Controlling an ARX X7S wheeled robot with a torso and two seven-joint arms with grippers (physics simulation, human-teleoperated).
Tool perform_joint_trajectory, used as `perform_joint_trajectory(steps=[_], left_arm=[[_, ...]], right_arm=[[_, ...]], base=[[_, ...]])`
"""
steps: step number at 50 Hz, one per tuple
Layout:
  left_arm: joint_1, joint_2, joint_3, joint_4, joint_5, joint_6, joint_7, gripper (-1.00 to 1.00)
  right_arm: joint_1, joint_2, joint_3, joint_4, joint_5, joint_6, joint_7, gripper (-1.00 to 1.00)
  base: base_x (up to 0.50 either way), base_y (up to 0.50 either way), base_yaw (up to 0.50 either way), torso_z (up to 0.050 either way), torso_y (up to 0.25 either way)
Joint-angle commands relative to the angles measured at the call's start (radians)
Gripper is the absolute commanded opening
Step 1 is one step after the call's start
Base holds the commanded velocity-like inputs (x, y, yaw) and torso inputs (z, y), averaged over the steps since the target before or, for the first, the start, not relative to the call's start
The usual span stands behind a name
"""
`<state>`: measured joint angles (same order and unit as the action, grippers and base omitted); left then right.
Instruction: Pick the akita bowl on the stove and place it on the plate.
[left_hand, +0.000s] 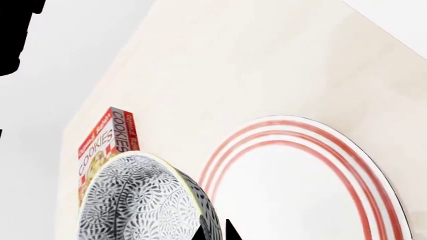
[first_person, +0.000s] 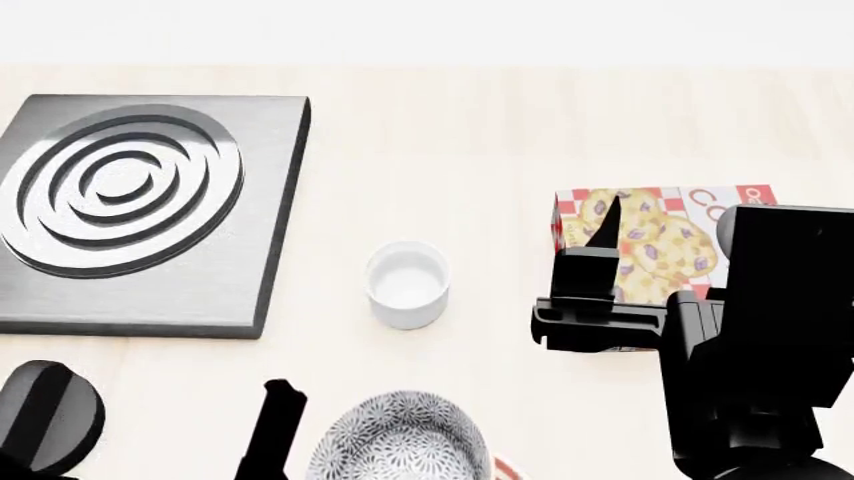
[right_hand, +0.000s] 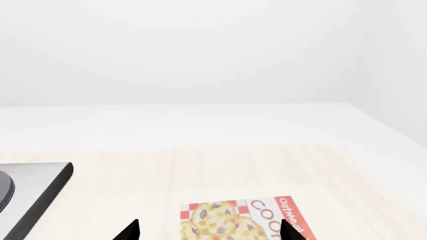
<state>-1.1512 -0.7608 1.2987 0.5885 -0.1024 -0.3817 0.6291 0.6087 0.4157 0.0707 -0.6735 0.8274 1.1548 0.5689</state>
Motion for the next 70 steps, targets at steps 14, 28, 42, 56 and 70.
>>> perform_joint_trajectory(steps=[14, 28, 42, 56, 70], left_arm=[[0.036, 0.006, 0.017, -0.018, 0.021, 0.012, -0.035, -1.0], [0.055, 0.008, 0.022, -0.02, 0.022, 0.007, -0.05, -1.0], [0.077, 0.011, 0.029, -0.049, 0.026, 0.016, -0.066, -1.0], [0.094, 0.003, 0.037, -0.047, 0.03, 0.012, -0.074, -1.0], [0.109, 0.005, 0.051, -0.061, 0.045, 0.018, -0.083, -1.0]], right_arm=[[0.0, 0.006, -0.005, 0.003, 0.009, -0.007, 0.008, 1.0], [0.0, 0.009, -0.007, 0.004, 0.014, -0.011, 0.012, 1.0], [-0.001, 0.013, -0.01, 0.006, 0.019, -0.016, 0.017, 1.0], [-0.001, 0.016, -0.013, 0.007, 0.023, -0.02, 0.021, 1.0], [-0.001, 0.019, -0.015, 0.009, 0.028, -0.024, 0.025, 1.0]], base=[[0.0, 0.0, 0.0, 0.0, 0.0], [0.0, 0.0, 0.0, 0.001, 0.0], [0.0, 0.0, 0.0, 0.0, 0.001], [0.0, 0.0, 0.0, 0.0, 0.0], [0.0, 0.0, 0.0, 0.0, 0.001]])
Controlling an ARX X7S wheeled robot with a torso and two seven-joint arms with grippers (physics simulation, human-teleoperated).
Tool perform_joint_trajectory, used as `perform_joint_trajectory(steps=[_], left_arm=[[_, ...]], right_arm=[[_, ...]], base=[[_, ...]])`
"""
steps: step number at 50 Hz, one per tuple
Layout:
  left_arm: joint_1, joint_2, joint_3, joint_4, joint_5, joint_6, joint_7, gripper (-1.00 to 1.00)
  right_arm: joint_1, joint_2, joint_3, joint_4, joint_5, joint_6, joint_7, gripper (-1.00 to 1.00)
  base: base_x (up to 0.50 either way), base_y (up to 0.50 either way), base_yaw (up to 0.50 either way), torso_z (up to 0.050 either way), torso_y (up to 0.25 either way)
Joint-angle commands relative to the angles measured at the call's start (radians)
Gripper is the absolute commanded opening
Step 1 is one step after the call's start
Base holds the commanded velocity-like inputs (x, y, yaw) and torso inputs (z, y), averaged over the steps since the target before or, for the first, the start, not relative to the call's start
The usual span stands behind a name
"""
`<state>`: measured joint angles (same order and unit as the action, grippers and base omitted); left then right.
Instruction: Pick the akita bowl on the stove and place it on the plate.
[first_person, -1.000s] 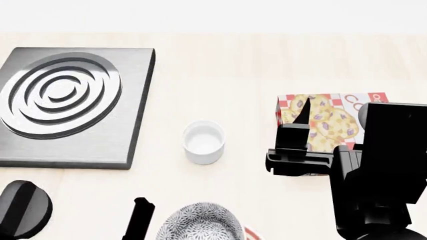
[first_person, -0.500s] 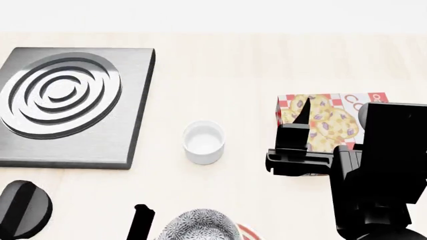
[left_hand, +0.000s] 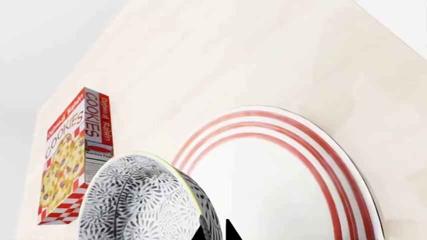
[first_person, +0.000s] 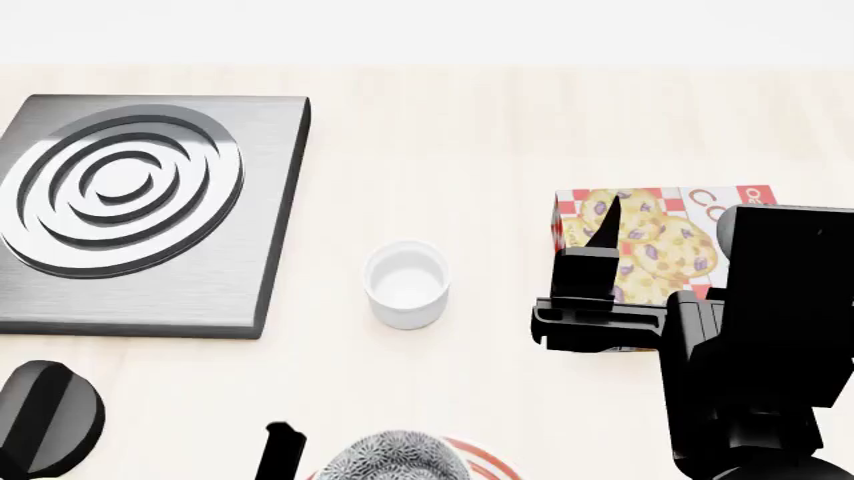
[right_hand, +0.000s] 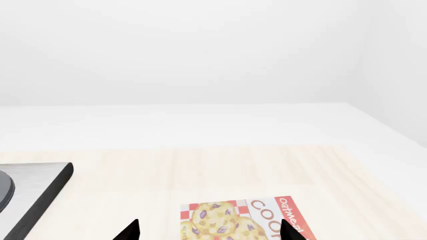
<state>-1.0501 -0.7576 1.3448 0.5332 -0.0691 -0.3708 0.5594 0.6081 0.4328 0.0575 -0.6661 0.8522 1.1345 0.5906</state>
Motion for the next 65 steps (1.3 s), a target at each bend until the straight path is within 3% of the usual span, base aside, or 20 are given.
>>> perform_joint_trajectory(steps=[1, 65], left_arm=[[0.009, 0.003, 0.005, -0.005, 0.01, 0.006, -0.014, -1.0], [0.07, 0.035, 0.034, -0.106, 0.047, 0.037, -0.068, -1.0]], right_arm=[[0.0, 0.003, -0.003, 0.001, 0.004, -0.003, 0.003, 1.0], [0.0, 0.018, -0.015, 0.008, 0.024, -0.022, 0.021, 1.0]], base=[[0.0, 0.0, 0.0, 0.0, 0.0], [0.0, 0.0, 0.0, 0.0, 0.0]])
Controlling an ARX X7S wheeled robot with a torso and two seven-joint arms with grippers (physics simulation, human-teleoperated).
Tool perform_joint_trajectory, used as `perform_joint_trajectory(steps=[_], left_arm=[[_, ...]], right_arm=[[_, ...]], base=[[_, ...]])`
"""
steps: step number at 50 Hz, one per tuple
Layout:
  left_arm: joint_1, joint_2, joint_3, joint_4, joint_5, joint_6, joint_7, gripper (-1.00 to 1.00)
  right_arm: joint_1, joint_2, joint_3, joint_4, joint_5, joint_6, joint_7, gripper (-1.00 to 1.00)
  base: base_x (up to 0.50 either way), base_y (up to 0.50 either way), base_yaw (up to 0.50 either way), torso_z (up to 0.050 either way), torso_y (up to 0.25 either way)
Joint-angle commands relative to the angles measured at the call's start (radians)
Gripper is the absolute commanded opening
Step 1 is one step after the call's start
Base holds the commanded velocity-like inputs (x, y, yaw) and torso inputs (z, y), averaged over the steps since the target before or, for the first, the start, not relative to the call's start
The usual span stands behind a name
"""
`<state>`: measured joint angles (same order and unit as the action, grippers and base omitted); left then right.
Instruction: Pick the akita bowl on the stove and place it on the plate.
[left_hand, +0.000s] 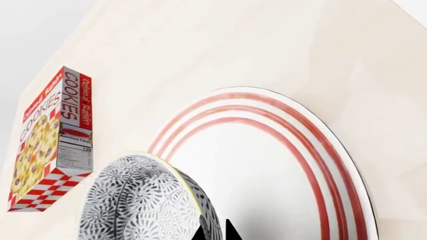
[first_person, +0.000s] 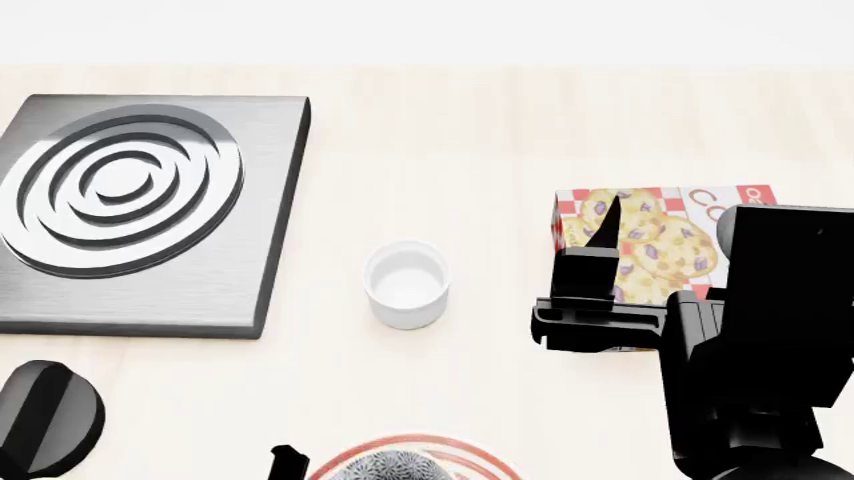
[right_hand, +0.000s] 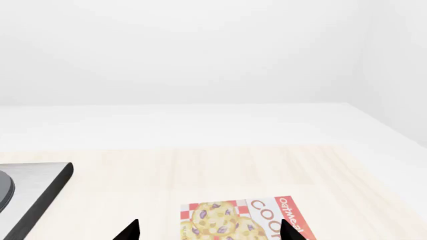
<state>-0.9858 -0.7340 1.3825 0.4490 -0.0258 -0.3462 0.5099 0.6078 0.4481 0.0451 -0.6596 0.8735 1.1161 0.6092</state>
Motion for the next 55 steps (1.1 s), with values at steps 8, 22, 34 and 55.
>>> perform_joint_trajectory(steps=[8, 22, 34, 55], left_arm=[[0.018, 0.014, -0.002, -0.033, 0.006, 0.018, -0.03, -1.0], [0.027, 0.012, 0.0, -0.018, 0.01, 0.01, -0.039, -1.0], [0.029, 0.011, 0.007, -0.023, 0.024, 0.017, -0.041, -1.0], [0.029, 0.01, -0.008, -0.006, 0.021, 0.006, -0.058, 1.0]], right_arm=[[0.0, 0.004, -0.004, 0.002, 0.006, -0.006, 0.005, 1.0], [0.0, 0.008, -0.006, 0.003, 0.011, -0.009, 0.009, 1.0], [0.0, 0.01, -0.009, 0.005, 0.014, -0.013, 0.013, 1.0], [0.0, 0.015, -0.013, 0.007, 0.02, -0.019, 0.018, 1.0]], base=[[0.0, 0.0, 0.0, 0.0, 0.0], [0.0, 0.0, 0.0, 0.0, 0.0], [0.0, 0.0, 0.0, 0.0, 0.001], [0.0, 0.0, 0.0, 0.0, 0.0]])
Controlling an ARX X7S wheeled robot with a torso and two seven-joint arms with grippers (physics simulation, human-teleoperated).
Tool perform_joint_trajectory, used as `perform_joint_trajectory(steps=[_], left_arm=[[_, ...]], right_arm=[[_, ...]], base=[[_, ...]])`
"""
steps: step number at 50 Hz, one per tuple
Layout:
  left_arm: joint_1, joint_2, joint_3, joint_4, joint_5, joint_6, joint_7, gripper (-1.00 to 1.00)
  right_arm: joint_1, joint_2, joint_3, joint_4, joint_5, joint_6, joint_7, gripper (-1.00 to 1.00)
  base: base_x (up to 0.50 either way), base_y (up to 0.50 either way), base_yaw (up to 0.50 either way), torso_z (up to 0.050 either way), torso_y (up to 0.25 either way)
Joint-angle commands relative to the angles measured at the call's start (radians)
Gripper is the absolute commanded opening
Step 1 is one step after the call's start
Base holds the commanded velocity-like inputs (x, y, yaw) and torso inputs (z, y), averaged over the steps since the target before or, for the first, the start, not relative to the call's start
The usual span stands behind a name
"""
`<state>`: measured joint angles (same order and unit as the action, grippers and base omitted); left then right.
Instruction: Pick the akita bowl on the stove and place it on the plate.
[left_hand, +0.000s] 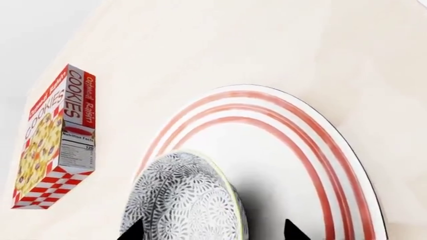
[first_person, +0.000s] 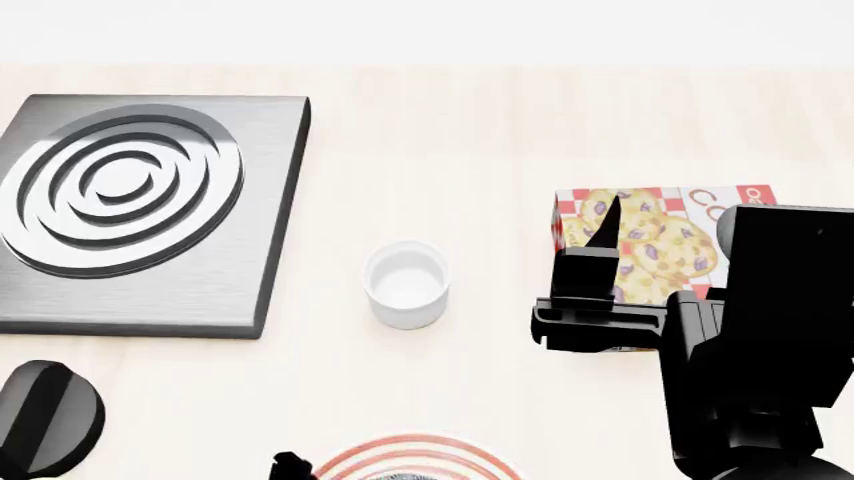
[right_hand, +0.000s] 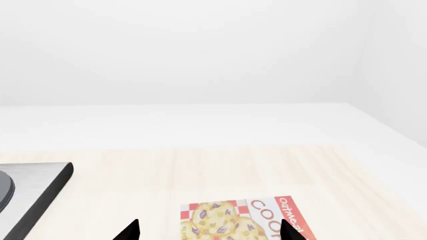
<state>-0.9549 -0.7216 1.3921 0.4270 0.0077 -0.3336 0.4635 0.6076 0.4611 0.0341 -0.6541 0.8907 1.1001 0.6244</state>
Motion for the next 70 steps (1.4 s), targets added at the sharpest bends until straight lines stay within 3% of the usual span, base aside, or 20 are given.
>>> perform_joint_trajectory(steps=[1, 24, 45, 70], left_arm=[[-0.003, -0.003, -0.02, 0.017, -0.013, -0.004, -0.013, 1.0], [-0.002, 0.024, -0.059, 0.082, -0.037, -0.007, -0.05, 1.0], [-0.055, 0.071, -0.414, 0.267, -0.403, -0.12, -0.212, 1.0], [-0.01, 0.067, -0.648, 0.212, -0.625, -0.106, -0.367, 1.0]], right_arm=[[0.0, 0.003, -0.002, 0.001, 0.004, -0.003, 0.003, 1.0], [-0.001, 0.009, -0.01, 0.005, 0.009, -0.009, 0.008, 1.0], [-0.005, 0.015, -0.017, 0.011, 0.008, -0.022, 0.007, 1.0], [-0.004, 0.02, -0.024, 0.014, 0.012, -0.031, 0.013, 1.0]], base=[[0.0, 0.0, 0.0, 0.0, 0.0], [0.0, 0.0, 0.0, 0.0, 0.0], [0.0, 0.0, 0.0, 0.0, 0.0], [0.0, 0.0, 0.0, 0.0, 0.0]])
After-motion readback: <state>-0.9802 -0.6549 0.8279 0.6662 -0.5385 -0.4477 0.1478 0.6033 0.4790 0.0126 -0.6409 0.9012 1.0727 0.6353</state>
